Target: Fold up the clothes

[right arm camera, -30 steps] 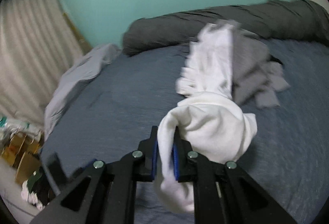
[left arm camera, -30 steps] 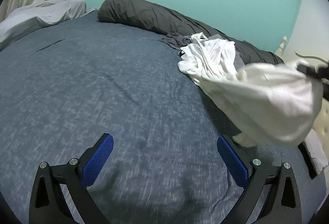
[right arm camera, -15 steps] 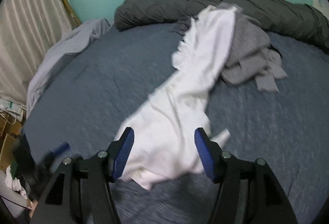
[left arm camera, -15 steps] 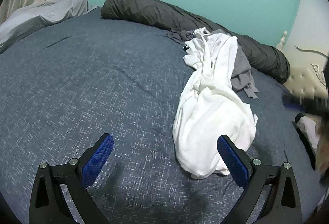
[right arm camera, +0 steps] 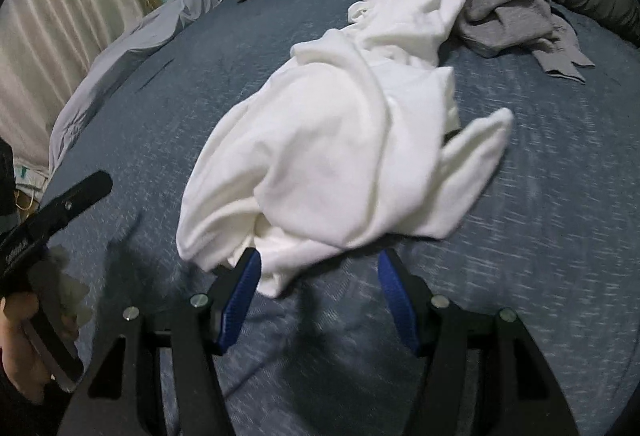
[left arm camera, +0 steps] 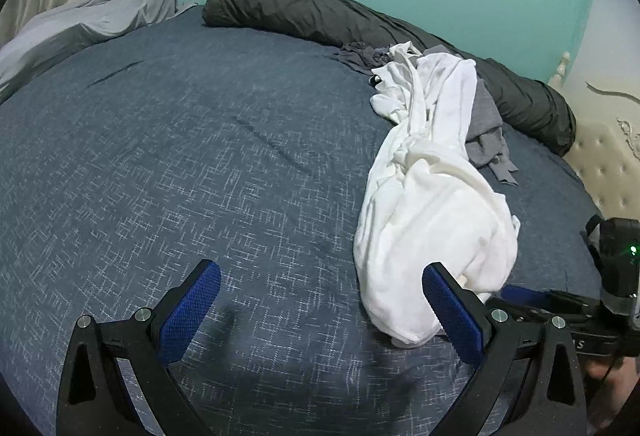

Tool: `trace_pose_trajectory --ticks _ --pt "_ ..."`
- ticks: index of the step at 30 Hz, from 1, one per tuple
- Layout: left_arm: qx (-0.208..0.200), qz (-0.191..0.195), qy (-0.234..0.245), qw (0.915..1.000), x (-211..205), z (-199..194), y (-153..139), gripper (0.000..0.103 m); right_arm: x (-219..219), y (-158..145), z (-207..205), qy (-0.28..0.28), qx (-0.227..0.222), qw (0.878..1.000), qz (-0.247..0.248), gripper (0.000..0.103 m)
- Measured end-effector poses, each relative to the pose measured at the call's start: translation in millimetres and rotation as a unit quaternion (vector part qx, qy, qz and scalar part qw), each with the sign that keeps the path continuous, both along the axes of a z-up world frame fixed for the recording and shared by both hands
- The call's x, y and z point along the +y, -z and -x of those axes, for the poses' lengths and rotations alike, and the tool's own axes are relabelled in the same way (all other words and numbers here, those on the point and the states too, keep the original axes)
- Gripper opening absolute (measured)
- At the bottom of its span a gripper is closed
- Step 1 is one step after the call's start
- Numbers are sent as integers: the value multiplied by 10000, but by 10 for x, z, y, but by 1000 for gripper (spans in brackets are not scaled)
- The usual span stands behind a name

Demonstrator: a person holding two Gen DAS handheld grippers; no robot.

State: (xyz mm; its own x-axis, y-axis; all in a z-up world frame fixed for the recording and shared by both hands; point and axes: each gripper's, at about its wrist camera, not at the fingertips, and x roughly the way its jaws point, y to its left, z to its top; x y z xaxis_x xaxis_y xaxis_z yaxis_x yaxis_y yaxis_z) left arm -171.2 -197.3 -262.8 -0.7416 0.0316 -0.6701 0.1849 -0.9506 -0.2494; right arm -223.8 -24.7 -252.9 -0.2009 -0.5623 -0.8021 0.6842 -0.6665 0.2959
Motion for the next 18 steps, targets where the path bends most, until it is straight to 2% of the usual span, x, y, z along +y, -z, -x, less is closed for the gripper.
trace_pose_trajectory --ticks 1,2,3,5,9,13,16,18 --pt "-12 7 -4 10000 -2 2 7 103 -46 29 26 -38 -66 10000 1 50" --pt "-26 4 -3 10000 -4 4 13 103 -86 40 44 -51 -55 10000 -46 27" --pt "-40 1 -3 10000 -6 6 19 103 -121 39 63 -43 1 9999 -96 13" --pt "-69 -5 -2 10000 -11 11 31 103 -146 -33 108 -18 42 10000 55 1" --pt "-127 -16 0 9999 -20 19 56 103 -237 -450 182 -154 548 9979 316 1" --pt "-185 -28 2 9998 -29 28 80 103 -277 -797 385 43 923 9949 399 1" --pt "-189 -39 97 9998 23 44 83 103 -283 -935 600 347 1085 9930 319 1" --pt "-185 -46 175 9997 67 57 82 103 -299 -937 728 455 997 9935 292 1"
